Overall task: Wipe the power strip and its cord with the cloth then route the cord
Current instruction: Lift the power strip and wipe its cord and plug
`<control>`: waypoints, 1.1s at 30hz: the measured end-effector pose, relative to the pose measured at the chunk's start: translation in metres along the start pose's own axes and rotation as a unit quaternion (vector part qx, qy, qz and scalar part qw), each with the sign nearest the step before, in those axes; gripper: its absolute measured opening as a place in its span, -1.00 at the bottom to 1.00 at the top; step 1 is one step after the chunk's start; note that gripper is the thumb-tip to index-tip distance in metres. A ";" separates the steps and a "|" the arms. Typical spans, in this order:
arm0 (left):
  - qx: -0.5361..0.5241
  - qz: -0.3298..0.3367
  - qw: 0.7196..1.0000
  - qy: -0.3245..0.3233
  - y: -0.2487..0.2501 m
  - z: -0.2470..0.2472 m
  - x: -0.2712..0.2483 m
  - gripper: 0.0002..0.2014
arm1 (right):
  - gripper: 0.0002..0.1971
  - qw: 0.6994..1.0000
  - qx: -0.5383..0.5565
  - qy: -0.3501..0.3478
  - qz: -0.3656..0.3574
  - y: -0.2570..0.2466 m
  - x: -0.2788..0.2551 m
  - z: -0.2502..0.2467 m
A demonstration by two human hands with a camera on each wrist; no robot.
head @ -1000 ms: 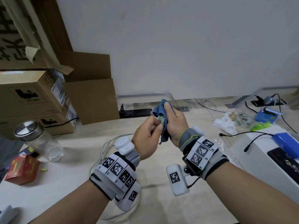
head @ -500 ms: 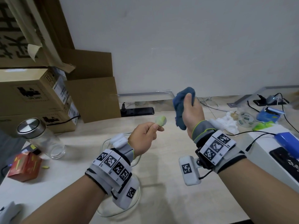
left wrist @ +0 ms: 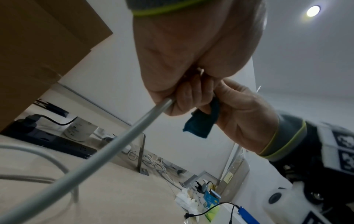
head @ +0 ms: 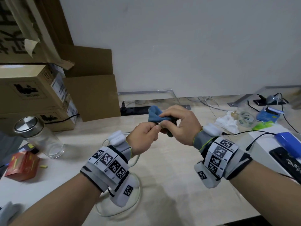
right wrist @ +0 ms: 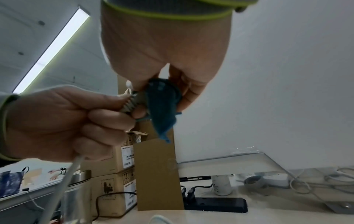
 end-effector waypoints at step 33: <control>-0.076 0.015 0.988 0.132 0.002 -0.009 -0.002 -0.80 | -0.58 0.797 0.501 0.098 0.324 0.051 0.001 0.021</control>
Point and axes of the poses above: each hand's wrist, its own x-axis towards the middle knuckle, its own z-axis out of the palm, y = z × x, the point moved 9 cm from there along x, towards the middle knuckle, and after that the axes turned 2 degrees about z, right-handed, at the moved point
